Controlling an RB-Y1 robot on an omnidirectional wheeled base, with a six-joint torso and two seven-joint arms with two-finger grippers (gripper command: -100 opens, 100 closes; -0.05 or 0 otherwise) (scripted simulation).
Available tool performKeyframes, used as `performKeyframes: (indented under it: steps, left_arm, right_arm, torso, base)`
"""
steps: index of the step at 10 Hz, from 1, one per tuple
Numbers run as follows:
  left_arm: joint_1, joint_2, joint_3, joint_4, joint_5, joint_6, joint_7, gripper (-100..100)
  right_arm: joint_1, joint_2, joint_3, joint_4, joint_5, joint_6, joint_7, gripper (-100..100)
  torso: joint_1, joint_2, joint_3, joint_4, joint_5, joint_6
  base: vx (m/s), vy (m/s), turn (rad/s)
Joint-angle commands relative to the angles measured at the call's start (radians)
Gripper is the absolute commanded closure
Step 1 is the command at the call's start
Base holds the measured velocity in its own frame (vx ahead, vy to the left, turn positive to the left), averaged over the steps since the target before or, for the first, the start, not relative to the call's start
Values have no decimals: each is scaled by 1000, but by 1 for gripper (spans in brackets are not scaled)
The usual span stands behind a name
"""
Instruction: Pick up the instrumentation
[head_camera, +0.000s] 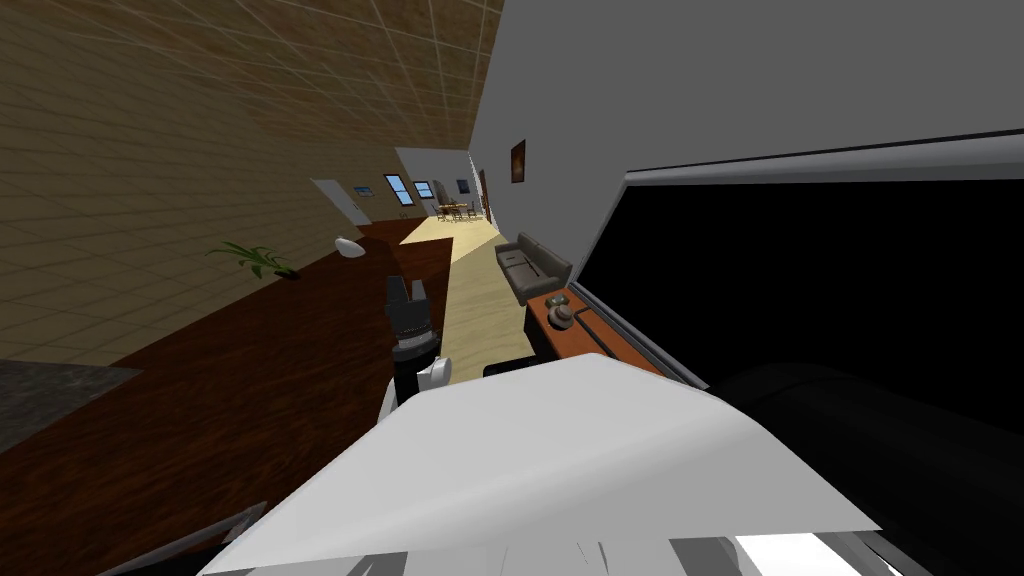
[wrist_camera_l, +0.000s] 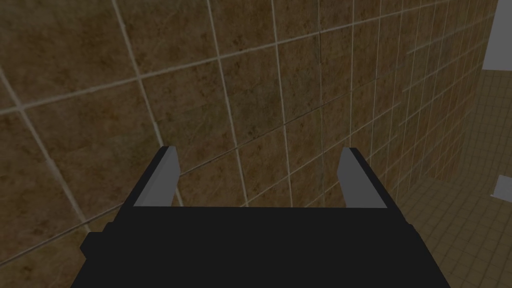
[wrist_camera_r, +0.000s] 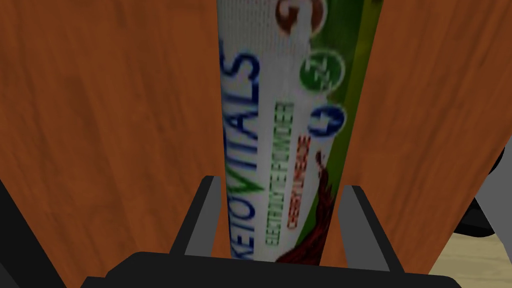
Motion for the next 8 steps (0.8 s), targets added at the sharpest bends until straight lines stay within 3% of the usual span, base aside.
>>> performKeyframes:
  steps: [1,2,3,4,6,7,8]
  left_arm:
    - [0,0,0,0,0,0,0,0]
    - [0,0,0,0,0,0,0,0]
    - [0,0,0,0,0,0,0,0]
    - [0,0,0,0,0,0,0,0]
    - [0,0,0,0,0,0,0,0]
    - [0,0,0,0,0,0,0,0]
    - [0,0,0,0,0,0,0,0]
  right_arm:
    - [0,0,0,0,0,0,0,100]
    - [0,0,0,0,0,0,0,100]
    - [0,0,0,0,0,0,0,0]
    - [10,-29,-12,-12,2,-17,-4,100]
    - [32,-71,-25,-41,3,-40,-14,100]
    - [22,-57,-20,-28,3,-31,-10,100]
    - [22,-59,-21,-26,3,-35,-11,0]
  torso:
    - [0,0,0,0,0,0]
    - [0,0,0,0,0,0]
    - [0,0,0,0,0,0]
    - [0,0,0,0,0,0]
    - [2,-1,-1,-1,1,1]
    - [3,-2,-1,-1,1,1]
    - [2,-1,-1,0,1,0]
  base:
    - [0,0,0]
    - [0,0,0]
    - [0,0,0]
    - [19,19,-113]
    - [27,42,-107]
    - [10,23,-17]
    - [0,0,0]
